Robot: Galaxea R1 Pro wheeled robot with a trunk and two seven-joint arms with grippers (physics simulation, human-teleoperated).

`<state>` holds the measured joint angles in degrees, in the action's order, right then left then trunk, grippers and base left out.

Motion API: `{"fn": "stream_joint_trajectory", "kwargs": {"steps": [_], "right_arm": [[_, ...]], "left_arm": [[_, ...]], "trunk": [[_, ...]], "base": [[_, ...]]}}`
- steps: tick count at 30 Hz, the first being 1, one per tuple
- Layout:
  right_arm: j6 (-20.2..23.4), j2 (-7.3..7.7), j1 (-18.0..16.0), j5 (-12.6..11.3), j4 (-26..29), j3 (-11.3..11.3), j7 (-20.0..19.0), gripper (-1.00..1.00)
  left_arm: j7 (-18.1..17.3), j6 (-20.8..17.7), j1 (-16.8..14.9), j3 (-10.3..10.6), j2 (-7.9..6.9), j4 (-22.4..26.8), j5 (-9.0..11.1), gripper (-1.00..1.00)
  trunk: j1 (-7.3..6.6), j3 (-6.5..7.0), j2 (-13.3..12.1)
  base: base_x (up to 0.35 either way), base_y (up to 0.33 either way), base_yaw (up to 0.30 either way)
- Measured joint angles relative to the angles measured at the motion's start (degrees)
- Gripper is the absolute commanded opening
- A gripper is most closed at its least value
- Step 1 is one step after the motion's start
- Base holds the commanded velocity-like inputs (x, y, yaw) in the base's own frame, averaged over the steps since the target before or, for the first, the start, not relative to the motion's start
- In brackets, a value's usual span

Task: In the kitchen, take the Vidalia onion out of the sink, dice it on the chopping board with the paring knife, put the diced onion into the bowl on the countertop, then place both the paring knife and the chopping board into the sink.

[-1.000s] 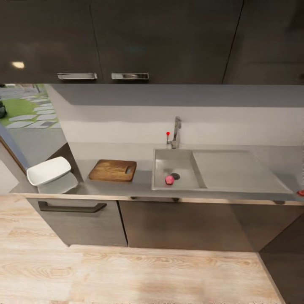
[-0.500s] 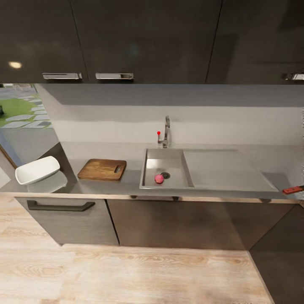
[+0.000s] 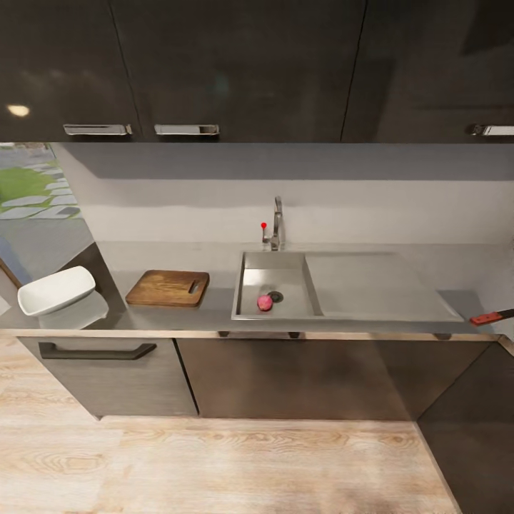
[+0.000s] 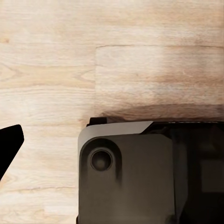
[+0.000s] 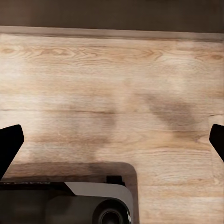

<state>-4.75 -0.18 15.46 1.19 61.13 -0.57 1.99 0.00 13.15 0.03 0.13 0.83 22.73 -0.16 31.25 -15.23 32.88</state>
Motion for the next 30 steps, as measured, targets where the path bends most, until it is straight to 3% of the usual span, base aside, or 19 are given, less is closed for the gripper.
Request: {"fn": "stream_joint_trajectory", "kwargs": {"steps": [30], "right_arm": [[0.0,0.00,0.0,0.0,0.0,-0.1,0.0,1.00]], "left_arm": [[0.0,0.0,0.0,0.0,-0.02,0.0,0.0,1.00]], "trunk": [[0.00,0.00,0.0]], "base": [[0.000,0.000,0.000]]}}
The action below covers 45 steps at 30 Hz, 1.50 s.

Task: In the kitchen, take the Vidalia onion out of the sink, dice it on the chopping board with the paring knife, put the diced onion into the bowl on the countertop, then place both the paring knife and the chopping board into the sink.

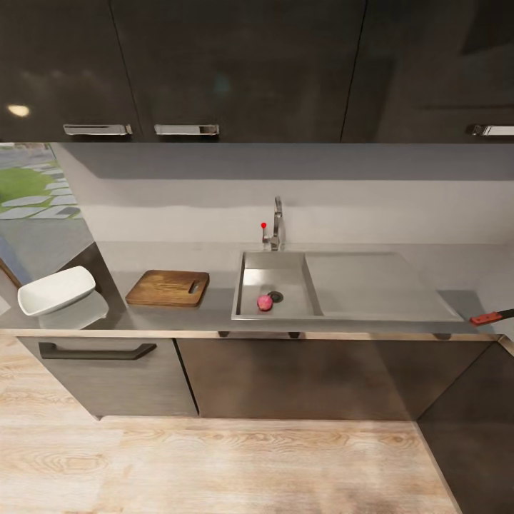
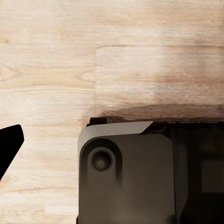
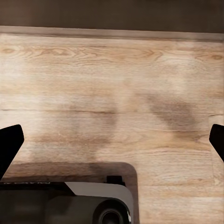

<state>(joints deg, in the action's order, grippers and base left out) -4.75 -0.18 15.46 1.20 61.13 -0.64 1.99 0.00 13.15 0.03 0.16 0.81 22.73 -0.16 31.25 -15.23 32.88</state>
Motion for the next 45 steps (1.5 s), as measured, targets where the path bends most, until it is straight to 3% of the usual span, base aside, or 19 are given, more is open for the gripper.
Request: {"fn": "stream_joint_trajectory", "kwargs": {"steps": [21,28,30,33,35,39,45], "right_arm": [[0.0,0.00,0.0,0.0,0.0,0.0,0.0,1.00],[0.0,0.00,0.0,0.0,0.0,0.0,0.0,1.00],[0.0,0.00,0.0,0.0,0.0,0.0,0.0,1.00],[0.0,0.00,0.0,0.0,0.0,0.0,0.0,1.00],[0.0,0.00,0.0,0.0,0.0,0.0,0.0,1.00],[0.0,0.00,0.0,0.0,-0.1,0.0,0.0,1.00],[0.0,0.00,0.0,0.0,-0.6,-0.1,0.0,1.00]], "left_arm": [[0.1,-0.2,0.0,-0.2,0.07,0.2,0.1,1.00],[0.3,-2.6,-1.4,-0.3,1.25,4.1,-0.1,1.00],[0.3,-5.8,-2.2,-0.3,1.62,6.6,-0.1,1.00],[0.3,-14.2,-3.2,-0.3,2.08,12.7,-0.1,1.00],[0.3,-21.1,-3.7,-0.3,2.38,18.8,-0.1,1.00],[0.3,-29.2,-4.1,-0.2,2.86,27.5,-0.1,1.00],[0.3,-43.2,-5.9,1.5,3.99,40.8,-0.2,1.00]], "trunk": [[0.00,0.01,0.0],[0.00,0.02,0.0],[0.00,0.02,0.0],[0.00,0.02,0.0],[0.00,0.03,0.0],[0.00,0.03,0.0],[0.00,0.03,0.0]], "base": [[0.000,0.000,-0.055],[0.000,0.000,-0.001],[0.000,0.000,0.000],[0.000,0.000,0.000],[0.000,0.000,0.000],[0.000,0.000,0.000],[0.000,0.000,0.000]]}}
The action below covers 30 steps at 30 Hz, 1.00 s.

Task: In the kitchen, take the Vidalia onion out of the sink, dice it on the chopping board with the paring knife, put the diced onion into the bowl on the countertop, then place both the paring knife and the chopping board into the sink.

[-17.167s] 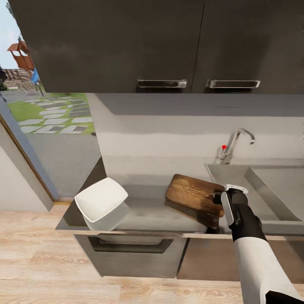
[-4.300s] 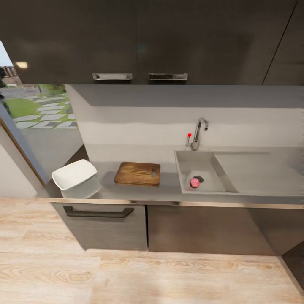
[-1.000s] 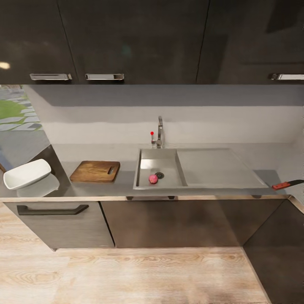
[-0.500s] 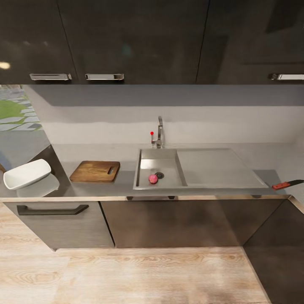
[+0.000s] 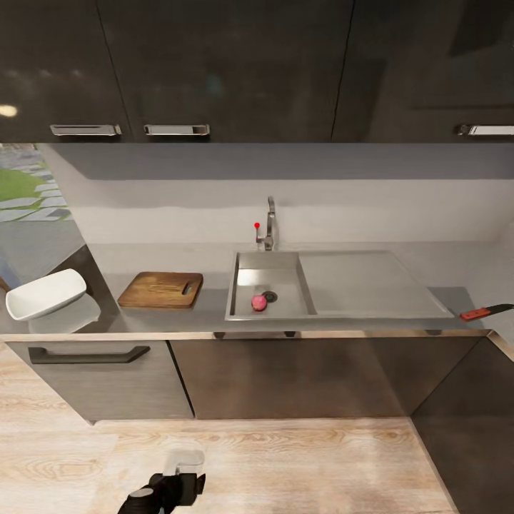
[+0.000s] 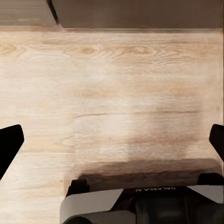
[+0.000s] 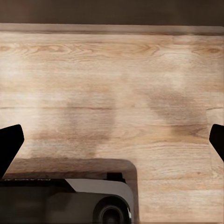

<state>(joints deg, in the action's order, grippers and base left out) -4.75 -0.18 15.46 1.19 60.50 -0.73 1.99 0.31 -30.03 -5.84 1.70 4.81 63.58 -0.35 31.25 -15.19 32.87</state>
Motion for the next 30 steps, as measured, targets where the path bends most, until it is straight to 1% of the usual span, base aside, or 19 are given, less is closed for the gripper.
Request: {"fn": "stream_joint_trajectory", "kwargs": {"steps": [1,3,4,5,6,7,8,9,10,12,13,14,15,19,21,24,26,28,30], "right_arm": [[0.0,0.00,0.0,0.0,0.0,0.0,0.0,1.00],[-0.1,0.00,0.0,0.0,-0.1,0.0,0.0,1.00],[-0.1,0.00,0.0,0.0,-0.1,0.0,0.0,1.00],[-0.1,0.00,0.0,0.0,-0.2,0.0,0.0,1.00],[-0.1,0.00,0.0,0.0,-0.2,0.0,0.0,1.00],[-0.1,0.00,0.0,0.0,-0.2,0.0,0.0,1.00],[-0.1,0.00,0.0,0.0,-0.2,0.0,0.0,1.00],[-0.1,0.00,0.0,0.0,-0.2,0.0,0.0,1.00],[-0.1,0.00,0.0,0.0,-0.2,0.0,0.0,1.00],[-0.1,0.00,0.0,0.0,-0.2,0.0,0.0,1.00],[-0.1,0.00,0.0,0.0,-0.2,0.0,0.0,1.00],[-0.1,0.00,0.0,0.0,-0.3,0.0,0.0,1.00],[-0.1,0.00,0.0,0.0,-0.3,0.0,0.0,1.00],[-0.1,0.00,0.0,0.0,-0.6,0.0,0.0,1.00],[-0.1,0.00,0.0,0.0,-0.6,0.0,0.0,1.00],[-0.1,0.00,0.0,0.0,-0.7,0.0,0.0,1.00],[-0.1,0.00,0.0,0.0,-0.7,0.0,0.0,1.00],[-0.1,0.00,0.0,0.0,-0.7,0.0,0.0,1.00],[-0.2,0.00,0.0,0.0,-0.7,0.0,0.0,1.00]], "left_arm": [[0.0,-1.3,-0.5,0.4,0.04,1.1,0.0,1.00],[0.0,-5.6,-3.0,2.0,0.14,4.3,-0.1,1.00],[0.0,-11.2,-6.5,3.0,0.21,6.2,-0.1,1.00],[0.0,-13.7,-9.2,3.4,0.26,6.6,-0.1,1.00],[0.0,-16.0,-11.0,3.6,0.36,6.8,-0.1,1.00],[0.0,-17.1,-12.1,3.7,0.42,6.8,-0.1,1.00],[0.0,-19.2,-14.1,3.9,0.56,6.9,0.0,1.00],[0.0,-20.2,-15.2,3.9,0.66,7.0,0.0,1.00],[0.0,-21.9,-17.1,4.0,0.94,7.0,0.0,1.00],[0.0,-23.3,-19.0,4.1,1.26,7.0,0.0,1.00],[0.0,-24.4,-20.7,4.1,1.52,7.0,0.0,1.00],[0.0,-24.7,-21.8,4.1,1.63,6.9,0.0,1.00],[0.0,-25.3,-23.6,4.2,1.83,6.8,0.1,1.00],[0.1,-26.5,-28.9,4.2,2.36,5.4,0.2,1.00],[0.1,-26.8,-30.7,4.2,2.59,4.8,0.2,1.00],[0.1,-27.1,-34.7,4.3,3.10,3.2,0.2,1.00],[0.1,-27.2,-36.2,4.3,3.32,2.4,0.3,1.00],[0.2,-27.2,-39.5,4.3,3.55,0.2,0.3,1.00],[0.2,-27.3,-41.4,4.3,3.63,-1.1,0.4,1.00]], "trunk": [[0.00,0.00,0.0],[0.00,0.00,0.0],[0.00,0.00,0.0],[0.00,0.01,0.0],[0.00,0.00,0.0],[0.00,0.00,0.0],[0.00,0.00,0.0],[0.00,0.00,0.0],[0.00,0.00,0.0],[0.00,0.00,0.0],[0.00,0.00,0.0],[0.00,0.00,0.0],[0.00,0.00,0.0],[0.00,0.00,0.0],[0.00,0.00,0.0],[0.00,0.00,0.0],[0.00,0.00,0.0],[0.00,0.00,0.0],[0.00,0.00,0.0]], "base": [[0.000,0.000,0.000],[0.000,0.000,0.000],[0.000,0.000,0.000],[0.000,0.000,0.000],[0.000,0.000,0.000],[0.000,0.000,0.000],[0.000,0.000,0.000],[0.000,0.000,0.000],[0.000,0.000,0.000],[0.000,0.000,0.000],[0.000,0.000,0.000],[0.000,0.000,0.000],[0.000,0.000,0.000],[0.000,0.000,0.000],[0.000,0.000,0.000],[0.000,0.000,0.000],[0.000,0.000,0.000],[0.000,0.000,0.000],[0.000,0.000,0.000]]}}
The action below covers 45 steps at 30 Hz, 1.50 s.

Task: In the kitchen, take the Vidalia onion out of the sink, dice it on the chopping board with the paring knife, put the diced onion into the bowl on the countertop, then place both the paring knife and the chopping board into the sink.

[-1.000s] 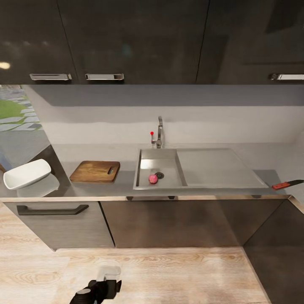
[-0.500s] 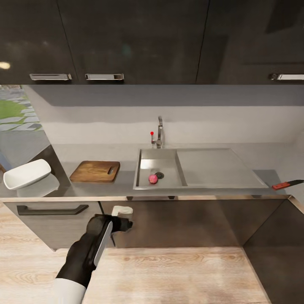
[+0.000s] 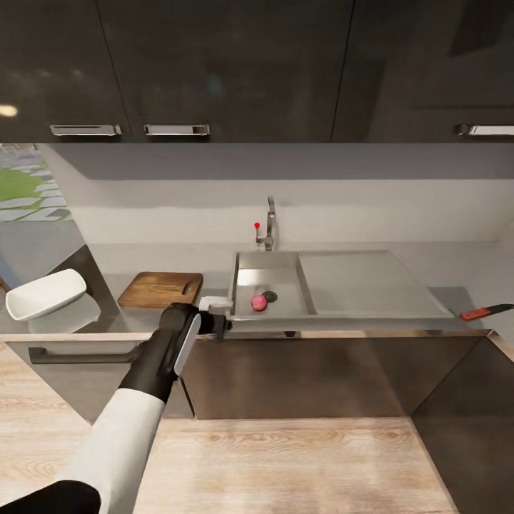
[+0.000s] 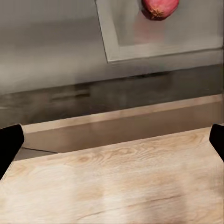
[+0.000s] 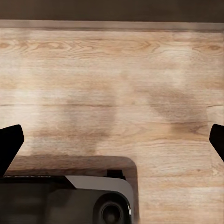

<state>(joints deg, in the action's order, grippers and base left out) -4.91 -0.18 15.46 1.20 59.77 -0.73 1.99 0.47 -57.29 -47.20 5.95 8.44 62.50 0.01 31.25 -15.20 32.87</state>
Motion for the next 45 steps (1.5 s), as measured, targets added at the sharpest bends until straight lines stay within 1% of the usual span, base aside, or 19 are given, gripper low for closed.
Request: {"fn": "stream_joint_trajectory", "kwargs": {"steps": [2,3,4,6,7,8,10,11,12,13,14,15,16,17,21,24,28,34,45], "right_arm": [[0.0,0.00,0.0,0.0,0.0,0.0,0.0,1.00],[0.0,0.00,0.0,0.0,0.0,0.0,0.0,1.00],[0.0,0.00,0.0,0.0,0.0,0.0,0.0,1.00],[0.0,0.00,0.0,0.0,0.0,0.0,0.0,1.00],[0.0,0.00,0.0,0.0,0.0,0.0,0.0,1.00],[0.0,0.00,0.0,0.0,0.0,0.0,0.0,1.00],[0.0,0.00,0.0,0.0,0.0,0.0,0.0,1.00],[0.0,0.00,0.0,0.0,0.0,0.0,0.0,1.00],[0.0,0.00,0.0,0.0,0.0,0.0,0.0,1.00],[0.0,0.00,0.0,0.0,0.0,0.0,0.0,1.00],[0.0,0.00,0.0,0.0,0.0,0.0,0.0,1.00],[0.0,0.00,0.0,0.0,0.0,0.0,0.0,1.00],[0.0,-0.02,0.0,0.0,-0.1,0.0,0.0,1.00],[0.0,-0.03,0.0,0.0,-0.1,0.0,0.0,1.00],[0.0,-0.07,0.0,0.0,-0.1,-0.1,0.0,1.00],[0.0,-0.08,0.0,0.0,-0.1,-0.1,0.0,1.00],[0.0,-0.08,0.0,0.0,-0.1,-0.1,0.0,1.00],[0.0,-0.09,0.0,0.0,-0.1,0.0,0.0,1.00],[0.0,-0.09,0.0,0.0,0.0,0.0,0.0,1.00]], "left_arm": [[0.0,0.0,-2.8,0.0,0.09,-2.2,0.1,1.00],[0.0,0.0,-4.7,0.0,0.17,-3.8,0.1,1.00],[0.0,0.0,-5.8,0.0,0.21,-4.7,0.2,1.00],[0.0,0.0,-10.2,0.0,0.35,-8.3,0.2,1.00],[0.0,0.0,-11.4,0.0,0.37,-9.2,0.2,1.00],[0.0,0.0,-13.7,0.0,0.40,-11.1,0.2,1.00],[-0.1,0.0,-16.1,0.0,0.42,-13.3,0.3,1.00],[-0.1,0.0,-18.4,0.0,0.46,-15.5,0.3,1.00],[-0.1,0.0,-19.7,0.0,0.49,-16.8,0.3,1.00],[-0.1,0.0,-22.1,-0.1,0.61,-19.4,0.4,1.00],[-0.2,0.0,-23.4,-0.1,0.65,-20.8,0.5,1.00],[-0.2,0.0,-26.0,-0.1,0.74,-23.6,0.8,1.00],[-0.2,0.1,-27.3,-0.1,0.78,-25.1,1.0,1.00],[-0.2,0.1,-29.9,-0.1,0.88,-27.9,1.6,1.00],[-0.2,0.3,-36.3,-0.3,1.16,-34.9,3.6,1.00],[-0.2,0.3,-39.0,-0.4,1.24,-37.4,4.1,1.00],[-0.2,0.3,-40.4,-0.4,1.20,-39.4,4.5,1.00],[-0.7,0.5,-40.7,-0.3,1.00,-43.0,4.6,1.00],[-0.7,0.6,-40.7,-0.2,0.86,-43.8,4.6,1.00]], "trunk": [[0.00,0.00,0.0],[0.00,0.01,0.0],[0.00,0.00,0.0],[0.00,0.01,0.0],[0.00,0.00,0.0],[0.00,0.01,0.0],[0.00,0.00,0.0],[0.00,0.01,0.0],[0.00,0.00,0.0],[0.00,0.01,0.0],[0.00,0.00,0.0],[0.00,0.01,0.0],[0.00,0.00,0.0],[0.00,0.01,0.0],[0.00,0.01,0.0],[0.00,0.00,0.0],[0.00,0.00,0.0],[0.00,0.00,0.0],[-0.01,0.00,0.0]], "base": [[0.000,0.000,0.000],[0.000,0.000,0.000],[0.000,0.000,0.000],[0.000,0.000,0.000],[0.000,0.000,0.000],[0.000,0.000,0.000],[0.000,0.000,0.000],[0.000,0.000,0.000],[0.000,0.000,0.000],[0.000,0.000,0.000],[0.000,0.000,0.000],[0.000,0.000,0.000],[0.000,0.000,0.000],[0.000,0.000,0.000],[0.000,0.000,0.000],[0.000,0.000,0.000],[0.000,0.000,0.000],[0.000,0.000,0.000],[0.047,-0.031,0.000]]}}
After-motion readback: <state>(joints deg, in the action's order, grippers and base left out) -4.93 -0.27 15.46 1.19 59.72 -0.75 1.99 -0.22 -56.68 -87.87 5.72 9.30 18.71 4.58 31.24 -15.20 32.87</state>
